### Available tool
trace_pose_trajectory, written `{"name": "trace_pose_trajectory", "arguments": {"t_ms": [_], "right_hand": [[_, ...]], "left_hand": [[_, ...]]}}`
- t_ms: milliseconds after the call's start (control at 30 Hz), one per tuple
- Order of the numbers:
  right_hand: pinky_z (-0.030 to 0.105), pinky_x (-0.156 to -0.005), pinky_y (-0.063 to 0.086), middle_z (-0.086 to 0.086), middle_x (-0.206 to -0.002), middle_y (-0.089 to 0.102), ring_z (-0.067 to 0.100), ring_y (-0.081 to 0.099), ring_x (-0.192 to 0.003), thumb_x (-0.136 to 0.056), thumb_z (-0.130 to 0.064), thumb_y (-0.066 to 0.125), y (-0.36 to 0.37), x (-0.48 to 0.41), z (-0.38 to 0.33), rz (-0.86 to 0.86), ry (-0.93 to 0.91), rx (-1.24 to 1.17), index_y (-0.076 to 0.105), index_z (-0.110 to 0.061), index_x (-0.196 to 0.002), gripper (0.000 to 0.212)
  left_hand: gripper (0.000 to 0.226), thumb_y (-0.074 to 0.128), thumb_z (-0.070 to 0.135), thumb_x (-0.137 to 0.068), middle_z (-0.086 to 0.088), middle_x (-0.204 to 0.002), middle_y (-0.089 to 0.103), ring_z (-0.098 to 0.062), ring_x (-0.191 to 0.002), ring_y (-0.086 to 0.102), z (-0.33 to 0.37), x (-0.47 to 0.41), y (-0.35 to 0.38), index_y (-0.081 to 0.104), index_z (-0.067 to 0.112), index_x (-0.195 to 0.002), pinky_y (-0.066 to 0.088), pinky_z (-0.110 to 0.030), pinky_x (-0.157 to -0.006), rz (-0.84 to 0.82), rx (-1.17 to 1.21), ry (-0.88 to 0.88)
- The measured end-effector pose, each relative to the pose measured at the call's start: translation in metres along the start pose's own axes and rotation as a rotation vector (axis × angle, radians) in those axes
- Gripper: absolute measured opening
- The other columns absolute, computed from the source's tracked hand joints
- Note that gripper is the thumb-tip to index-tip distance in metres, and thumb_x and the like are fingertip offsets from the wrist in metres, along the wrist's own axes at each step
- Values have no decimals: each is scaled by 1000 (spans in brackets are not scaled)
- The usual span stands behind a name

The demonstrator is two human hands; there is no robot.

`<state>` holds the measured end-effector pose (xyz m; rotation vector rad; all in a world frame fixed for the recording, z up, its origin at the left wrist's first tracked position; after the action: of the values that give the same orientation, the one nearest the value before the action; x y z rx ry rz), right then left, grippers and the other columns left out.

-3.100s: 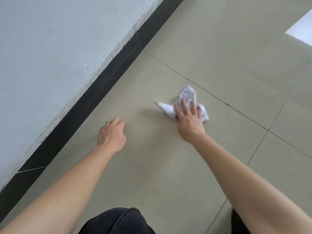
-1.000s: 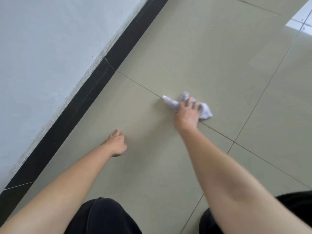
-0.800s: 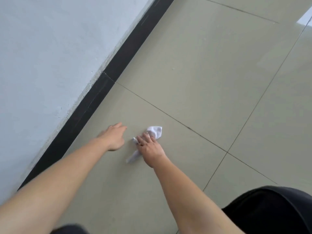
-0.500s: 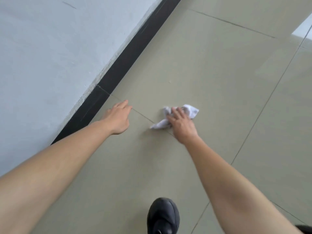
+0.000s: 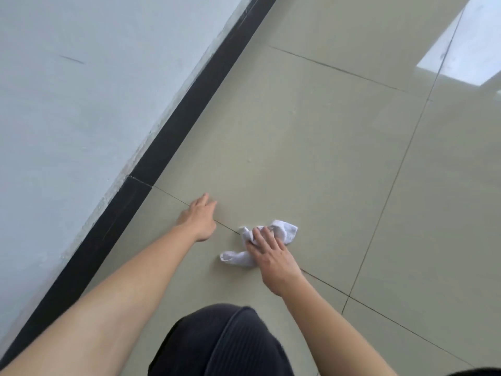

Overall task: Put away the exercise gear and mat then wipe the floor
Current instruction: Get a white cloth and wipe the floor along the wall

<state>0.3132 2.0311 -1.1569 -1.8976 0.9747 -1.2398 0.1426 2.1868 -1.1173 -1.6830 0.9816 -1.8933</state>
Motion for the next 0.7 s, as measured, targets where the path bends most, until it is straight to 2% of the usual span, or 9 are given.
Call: {"name": "trace_pose_trajectory", "arguments": {"t_ms": [100,200,267,367,433,500,533,600,700], "right_hand": [[49,-123,-7,6,-166,-9,32,-10,-152,-94,-8,42,-19,10,17,-86,32,94,2,-25,-159,78],[51,-121,-11,7,-166,-12,32,-10,-153,-94,-6,42,-39,23,42,-203,142,117,2,-26,-159,79],[48,-122,-7,7,-166,-11,32,-8,-153,-93,-6,43,-49,25,59,-203,240,98,2,-23,-159,79],[46,-124,3,8,-166,-8,32,-3,-153,-94,-8,41,-58,14,68,-187,294,96,3,-17,-159,76],[47,-122,-3,9,-166,-8,33,-7,-152,-94,-9,39,-61,-3,64,-138,232,100,0,-15,-159,76],[48,-120,-10,9,-166,-10,33,-12,-152,-96,-12,37,-59,-31,54,-83,89,79,-5,-15,-159,76],[49,-121,-9,8,-167,-8,34,-12,-152,-98,-14,35,-55,-48,50,-40,2,77,-5,-14,-159,73],[52,-123,5,7,-167,6,37,-1,-152,-99,-20,31,-50,-85,46,68,-129,108,3,-9,-159,67],[54,-119,22,14,-156,37,41,29,-145,-96,-23,28,-65,-153,53,121,-295,146,26,-2,-154,62]], "left_hand": [[69,37,12,-93,-1,-165,-9,-21,-152,-1,11,-8,11,10,17,-156,20,-42,-120,-69,29,-19],[69,37,13,-94,1,-165,-9,-20,-152,-1,12,-6,6,9,17,-156,21,-44,-120,-145,27,-19],[66,39,16,-94,1,-165,-4,-21,-151,6,8,-8,-5,14,18,-156,24,-43,-119,-129,-2,-14],[64,42,15,-93,-1,-165,0,-24,-149,12,5,-23,-28,20,18,-154,29,-45,-115,-10,18,-11],[65,41,12,-93,-2,-165,-1,-23,-150,10,2,-36,-39,19,16,-154,29,-44,-115,49,51,-48],[66,39,11,-93,0,-165,-3,-21,-151,6,-9,-57,-48,14,14,-155,27,-43,-117,59,69,-81],[67,38,12,-94,2,-165,-4,-19,-151,4,-16,-65,-48,12,15,-155,25,-43,-118,44,76,-91],[68,36,12,-94,7,-165,-4,-16,-152,2,-28,-77,-43,10,17,-156,22,-40,-120,10,70,-86],[73,36,7,-91,11,-164,-7,-14,-151,0,-37,-86,-35,9,23,-156,22,-41,-120,-12,88,-64]]}}
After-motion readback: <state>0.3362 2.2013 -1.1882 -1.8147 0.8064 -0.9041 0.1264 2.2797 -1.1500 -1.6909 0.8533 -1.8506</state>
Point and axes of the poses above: each hand's wrist, its own x-axis away from the middle knuckle, its own y-axis out of the palm, z = x × y, the point moved 1 cm from there along -x, towards the middle knuckle
